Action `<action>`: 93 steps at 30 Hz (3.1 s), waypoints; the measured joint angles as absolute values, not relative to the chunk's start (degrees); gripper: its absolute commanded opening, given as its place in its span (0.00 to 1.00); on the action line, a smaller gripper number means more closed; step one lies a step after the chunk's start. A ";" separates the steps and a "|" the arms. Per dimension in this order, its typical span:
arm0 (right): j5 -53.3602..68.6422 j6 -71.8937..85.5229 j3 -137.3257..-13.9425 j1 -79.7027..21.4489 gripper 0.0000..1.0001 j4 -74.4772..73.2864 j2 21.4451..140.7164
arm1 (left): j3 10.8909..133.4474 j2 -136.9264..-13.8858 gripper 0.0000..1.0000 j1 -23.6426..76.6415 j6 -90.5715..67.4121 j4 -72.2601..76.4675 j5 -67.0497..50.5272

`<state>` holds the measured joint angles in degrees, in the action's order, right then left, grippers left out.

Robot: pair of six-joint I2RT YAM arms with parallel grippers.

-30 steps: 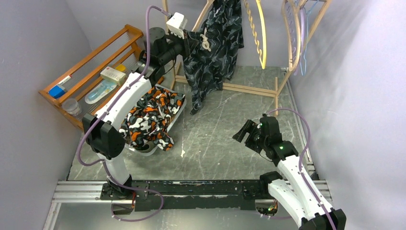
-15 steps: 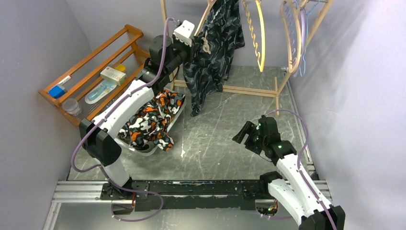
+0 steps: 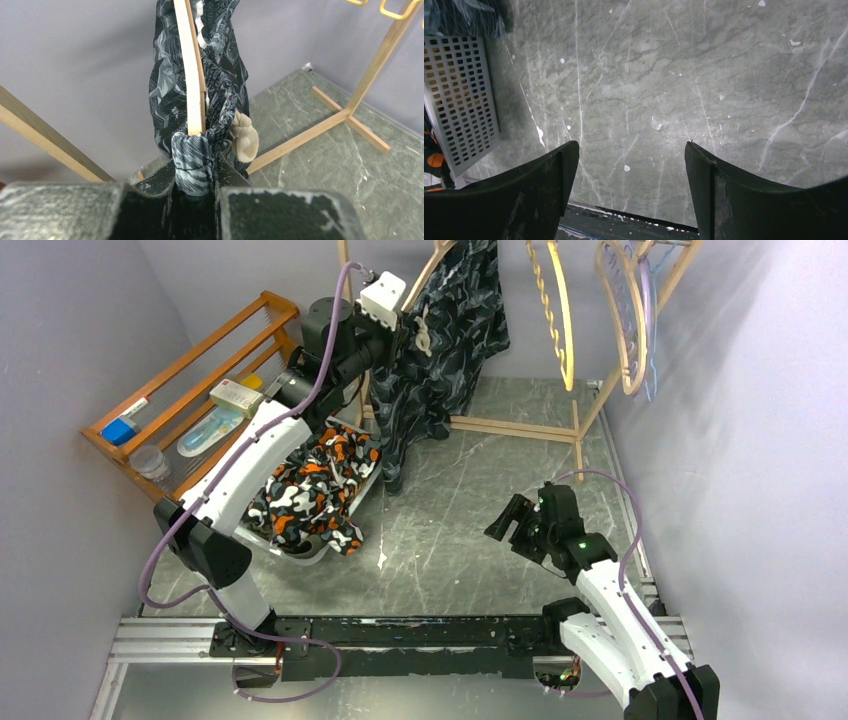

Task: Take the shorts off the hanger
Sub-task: Pick up the hanger from the clothes rod, then remove the shorts from the hanger.

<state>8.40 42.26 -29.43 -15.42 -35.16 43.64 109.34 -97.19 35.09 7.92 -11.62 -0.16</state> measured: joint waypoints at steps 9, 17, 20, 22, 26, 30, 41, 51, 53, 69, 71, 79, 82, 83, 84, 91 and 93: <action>8.82 42.54 -28.80 -15.42 0.81 -34.59 43.92 | 112.60 -95.68 0.07 35.11 3.57 -20.03 1.54; 8.80 42.63 -28.62 -15.42 0.81 -34.54 43.88 | 114.28 -92.71 0.07 35.09 -0.91 -22.57 1.21; 8.80 42.61 -28.47 -15.42 0.81 -34.59 43.86 | 112.88 -91.70 0.07 35.09 -1.98 -22.57 0.27; 8.80 42.63 -28.47 -15.42 0.81 -34.59 43.86 | 112.68 -91.44 0.07 35.09 -3.11 -22.92 -0.84; 8.71 42.63 -28.49 -15.42 0.81 -34.63 43.68 | 105.51 -87.11 0.07 35.09 -5.89 -22.22 -3.44; 8.38 42.52 -28.84 -15.42 0.81 -35.48 43.13 | 92.03 -79.46 0.07 35.14 -8.14 -20.36 -7.92; 8.67 42.19 -42.09 -15.44 0.81 -36.71 32.80 | 63.70 -66.61 0.07 47.05 -11.44 -9.67 -8.29; 12.75 46.70 -48.56 -15.42 0.78 -33.41 31.35 | 52.18 -64.14 0.07 66.54 -13.19 -3.70 11.05; 14.02 48.97 -47.68 -15.42 0.75 -31.66 31.14 | 51.62 -64.97 0.07 70.28 -13.67 -2.92 15.00; 24.21 64.51 -32.05 -15.42 0.27 -17.39 35.88 | 51.79 -75.31 0.07 83.85 -17.47 -0.12 28.12; 23.90 66.06 -31.70 -15.42 0.18 -17.17 35.27 | 52.23 -75.66 0.07 83.94 -17.93 -0.19 28.51; 19.16 68.75 -31.79 -15.42 0.00 -20.05 29.52 | 55.66 -77.10 0.60 84.53 -18.87 -3.68 28.69; 16.29 67.02 -31.81 -15.42 0.00 -22.72 29.28 | 57.06 -75.70 0.65 84.44 -18.90 -3.73 28.14; 15.29 66.50 -31.83 -15.44 0.00 -23.81 29.39 | 57.32 -75.22 0.66 84.44 -18.90 -3.88 27.79; 14.68 66.13 -31.83 -15.44 0.00 -24.62 29.43 | 57.63 -74.63 0.66 84.44 -18.90 -4.12 27.05; 11.79 65.04 -31.90 -15.44 0.00 -27.83 29.87 | 62.74 -76.82 0.55 81.65 -19.42 -9.06 18.55; 11.60 65.01 -31.90 -15.44 0.00 -27.83 29.89 | 63.81 -79.00 0.51 80.86 -20.75 -10.24 17.58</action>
